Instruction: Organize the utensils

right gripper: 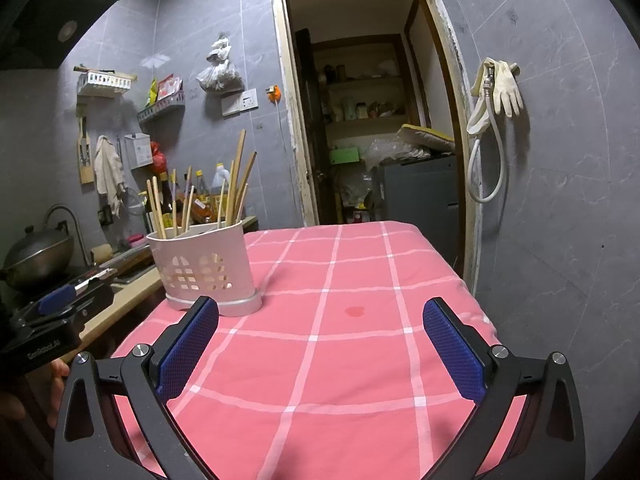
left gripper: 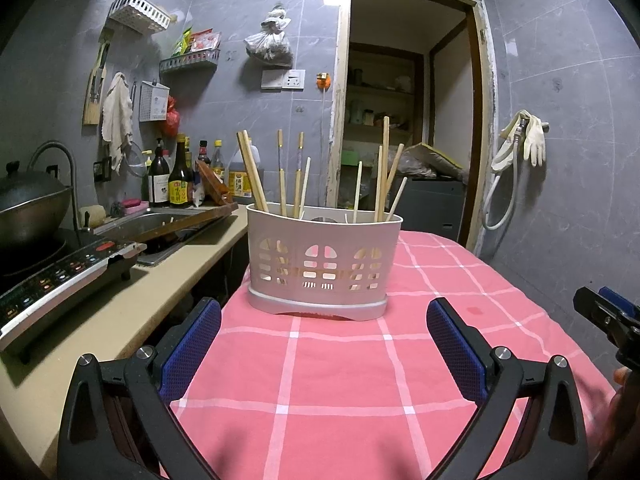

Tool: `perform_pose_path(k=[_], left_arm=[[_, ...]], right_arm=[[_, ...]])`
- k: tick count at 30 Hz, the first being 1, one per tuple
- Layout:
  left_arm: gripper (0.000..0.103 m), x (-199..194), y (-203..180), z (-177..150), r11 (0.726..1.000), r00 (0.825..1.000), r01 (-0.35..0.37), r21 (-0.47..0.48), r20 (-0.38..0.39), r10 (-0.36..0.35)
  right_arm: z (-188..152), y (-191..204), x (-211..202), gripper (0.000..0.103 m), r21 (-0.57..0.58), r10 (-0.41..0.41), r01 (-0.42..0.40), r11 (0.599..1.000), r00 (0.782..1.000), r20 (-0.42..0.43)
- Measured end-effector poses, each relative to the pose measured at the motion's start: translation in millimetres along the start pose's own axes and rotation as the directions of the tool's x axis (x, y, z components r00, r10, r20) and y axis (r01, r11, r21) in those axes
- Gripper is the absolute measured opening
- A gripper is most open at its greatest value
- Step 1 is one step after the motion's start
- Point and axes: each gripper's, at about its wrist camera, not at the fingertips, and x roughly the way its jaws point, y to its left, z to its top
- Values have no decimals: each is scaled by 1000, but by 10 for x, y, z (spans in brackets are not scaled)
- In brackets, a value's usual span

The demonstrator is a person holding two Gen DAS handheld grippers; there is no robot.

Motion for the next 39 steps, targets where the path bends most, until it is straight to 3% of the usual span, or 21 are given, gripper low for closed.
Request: perform_pose_path(k=[39], left_arm=[[101,23,88,-32,1000,1000,-11,-18,-6,11]], right_arm=[[-3,20,15,103,5,-1,1,1000,1000,-6]])
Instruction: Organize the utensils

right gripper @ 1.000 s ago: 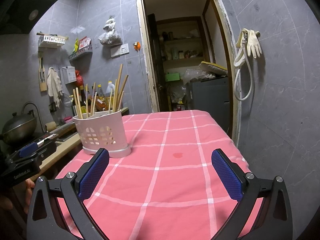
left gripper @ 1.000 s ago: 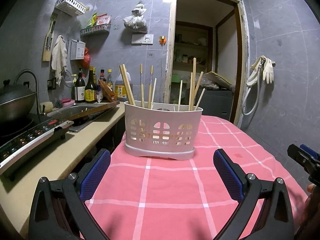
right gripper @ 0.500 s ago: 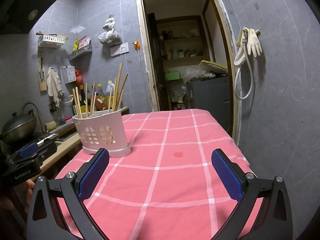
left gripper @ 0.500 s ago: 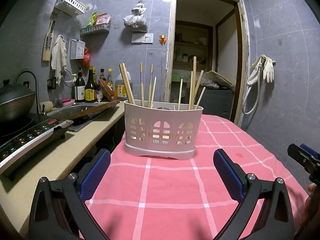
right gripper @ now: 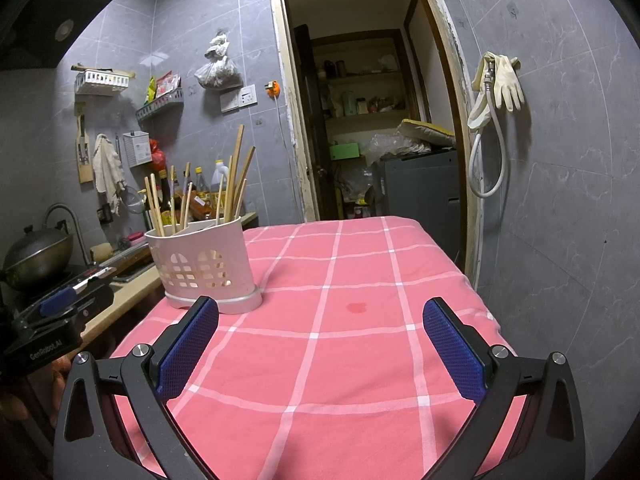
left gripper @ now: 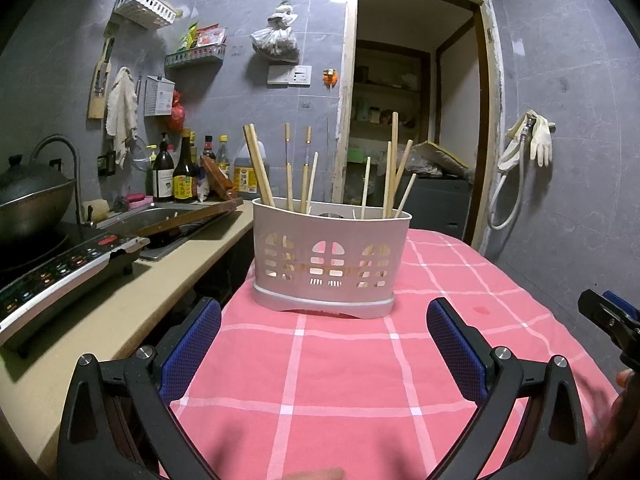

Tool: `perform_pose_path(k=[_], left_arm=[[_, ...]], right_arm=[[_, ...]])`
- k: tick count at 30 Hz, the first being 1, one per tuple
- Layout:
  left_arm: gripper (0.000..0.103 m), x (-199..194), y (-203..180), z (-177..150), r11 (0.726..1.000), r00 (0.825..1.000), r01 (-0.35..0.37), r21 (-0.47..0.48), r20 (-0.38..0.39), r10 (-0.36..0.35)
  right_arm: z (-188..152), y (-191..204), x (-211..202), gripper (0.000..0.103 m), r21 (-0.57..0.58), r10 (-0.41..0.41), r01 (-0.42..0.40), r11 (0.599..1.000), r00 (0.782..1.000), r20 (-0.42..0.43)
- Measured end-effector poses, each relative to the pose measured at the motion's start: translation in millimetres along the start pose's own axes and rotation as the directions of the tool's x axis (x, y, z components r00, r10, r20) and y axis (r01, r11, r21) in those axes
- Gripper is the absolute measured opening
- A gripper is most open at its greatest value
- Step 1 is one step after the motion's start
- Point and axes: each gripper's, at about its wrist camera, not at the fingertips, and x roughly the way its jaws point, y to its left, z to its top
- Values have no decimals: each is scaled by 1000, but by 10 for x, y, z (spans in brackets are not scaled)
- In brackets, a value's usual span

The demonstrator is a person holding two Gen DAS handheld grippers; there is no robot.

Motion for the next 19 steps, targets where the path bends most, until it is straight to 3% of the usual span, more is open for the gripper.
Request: perform_pose_path(k=[19], left_arm=[[101,1,-70,-16,1000,1000,-1,16,3,1]], right_arm=[[-13,-5,8,103,1,0,0,1000,1000,-4]])
